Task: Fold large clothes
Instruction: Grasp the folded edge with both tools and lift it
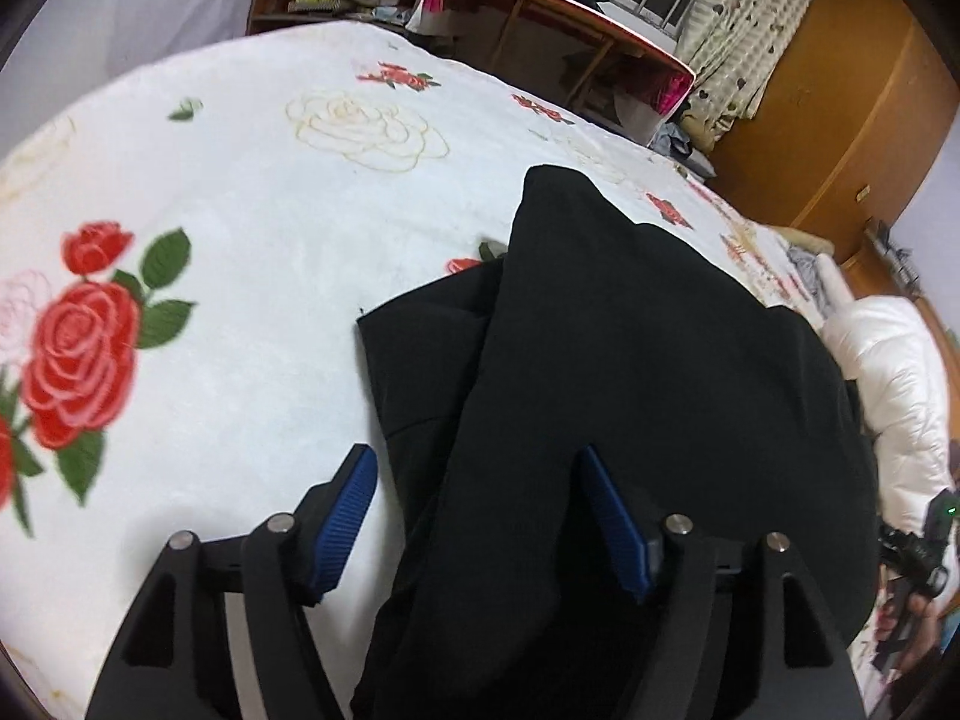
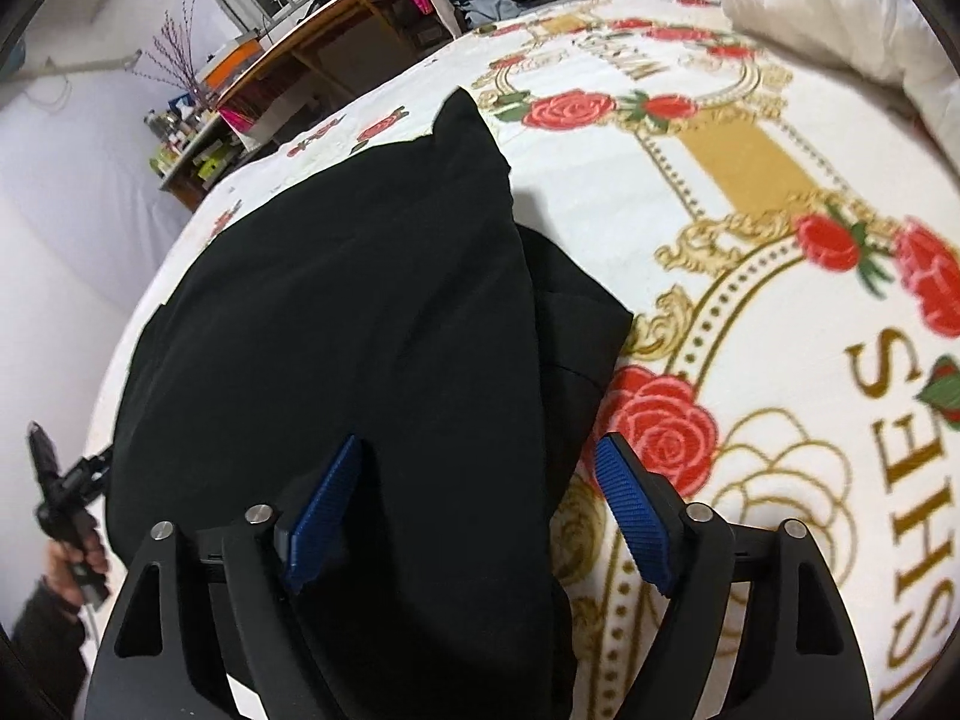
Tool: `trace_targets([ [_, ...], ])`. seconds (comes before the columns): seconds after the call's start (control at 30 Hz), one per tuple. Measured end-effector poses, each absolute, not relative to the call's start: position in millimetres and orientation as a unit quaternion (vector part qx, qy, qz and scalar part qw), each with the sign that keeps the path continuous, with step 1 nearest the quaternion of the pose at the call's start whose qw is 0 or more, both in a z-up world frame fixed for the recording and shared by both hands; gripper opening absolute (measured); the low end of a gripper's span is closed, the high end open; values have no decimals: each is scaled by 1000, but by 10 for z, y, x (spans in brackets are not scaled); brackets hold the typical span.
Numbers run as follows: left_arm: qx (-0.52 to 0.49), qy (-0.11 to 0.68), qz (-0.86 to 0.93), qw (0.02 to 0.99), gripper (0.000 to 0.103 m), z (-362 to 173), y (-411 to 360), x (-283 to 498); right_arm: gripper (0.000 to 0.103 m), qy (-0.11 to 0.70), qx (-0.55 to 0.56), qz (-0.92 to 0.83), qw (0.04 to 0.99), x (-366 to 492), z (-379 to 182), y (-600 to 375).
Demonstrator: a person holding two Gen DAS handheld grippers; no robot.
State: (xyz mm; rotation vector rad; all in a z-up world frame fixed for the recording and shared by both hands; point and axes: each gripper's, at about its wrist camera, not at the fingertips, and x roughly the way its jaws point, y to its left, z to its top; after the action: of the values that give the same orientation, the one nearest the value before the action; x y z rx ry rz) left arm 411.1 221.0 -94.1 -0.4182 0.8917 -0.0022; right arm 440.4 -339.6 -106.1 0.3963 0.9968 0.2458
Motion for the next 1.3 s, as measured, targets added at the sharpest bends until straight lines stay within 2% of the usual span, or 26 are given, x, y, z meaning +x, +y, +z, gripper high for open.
trace_targets([
  [0.23, -246, 433, -34, 867, 83, -1156, 2304, 4217, 91, 487, 240, 155, 825, 4534, -1287, -3499],
  [0.57, -238, 421, -15, 875, 83, -1223, 2148, 4352, 90, 485, 240, 162, 825, 4675, -1405, -3403],
  [0.63, -236, 418, -8, 877, 83, -1235, 2128, 4366, 86, 486, 242, 166, 823, 4707, -1418, -3397],
  [0.77, -227, 417, -4, 880, 80, -1220, 2114, 4375, 71, 480, 231, 171, 829, 4706, -1369, -3327],
  [0.9, -210, 416, -1, 885, 72, -1190, 2054, 4378, 59, 476, 222, 171, 834, 4712, -1336, -3263],
  [1.3, -177, 417, 9, 892, 54, -1128, 1972, 4368, 43, 474, 211, 173, 837, 4747, -1275, -3186],
])
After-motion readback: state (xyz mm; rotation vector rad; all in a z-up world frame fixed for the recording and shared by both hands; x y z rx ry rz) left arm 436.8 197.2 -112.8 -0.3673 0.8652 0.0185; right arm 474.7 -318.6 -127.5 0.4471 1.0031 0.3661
